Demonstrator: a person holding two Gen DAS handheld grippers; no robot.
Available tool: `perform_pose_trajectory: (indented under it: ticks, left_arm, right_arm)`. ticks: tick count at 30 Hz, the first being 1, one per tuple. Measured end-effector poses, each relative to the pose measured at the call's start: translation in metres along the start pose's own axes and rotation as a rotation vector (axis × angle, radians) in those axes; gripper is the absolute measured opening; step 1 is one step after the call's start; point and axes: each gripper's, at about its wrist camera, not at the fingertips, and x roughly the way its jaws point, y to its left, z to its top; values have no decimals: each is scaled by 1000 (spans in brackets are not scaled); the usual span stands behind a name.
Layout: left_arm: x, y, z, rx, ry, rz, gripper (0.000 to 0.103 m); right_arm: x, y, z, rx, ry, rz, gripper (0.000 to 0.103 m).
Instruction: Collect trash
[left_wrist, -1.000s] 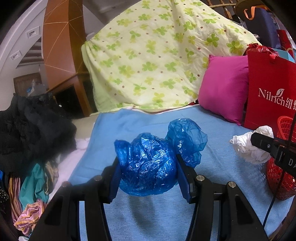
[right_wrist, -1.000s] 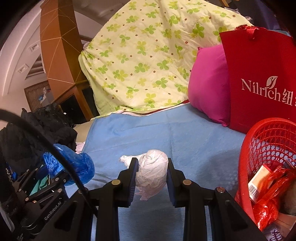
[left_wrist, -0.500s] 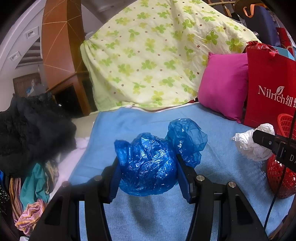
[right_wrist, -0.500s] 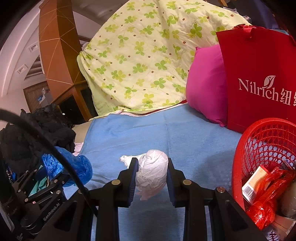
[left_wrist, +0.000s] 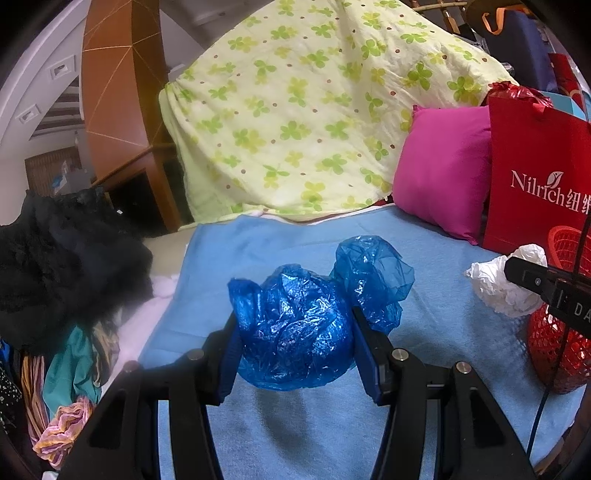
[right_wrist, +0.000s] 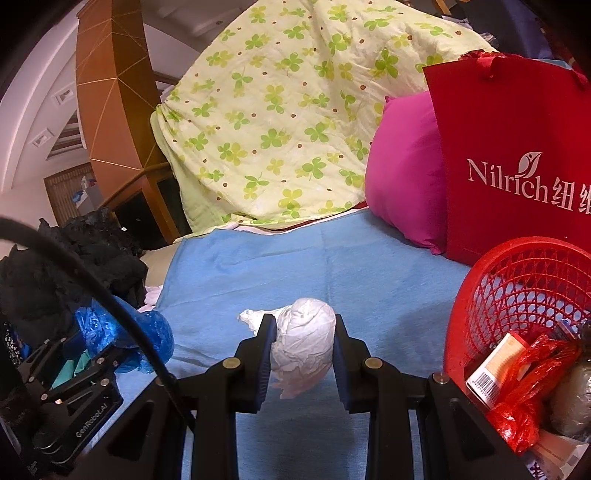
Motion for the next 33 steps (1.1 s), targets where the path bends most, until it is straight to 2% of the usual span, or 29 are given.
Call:
perform_pose_trajectory:
  ticks: [9, 33]
  left_arm:
    - [2, -6, 1, 13, 28, -15, 56]
    - [-2, -6, 4, 23, 28, -38, 56]
  right_arm:
    - [-3, -1, -1, 22, -1, -3, 31]
    - [0, -1, -1, 17, 4, 2, 31]
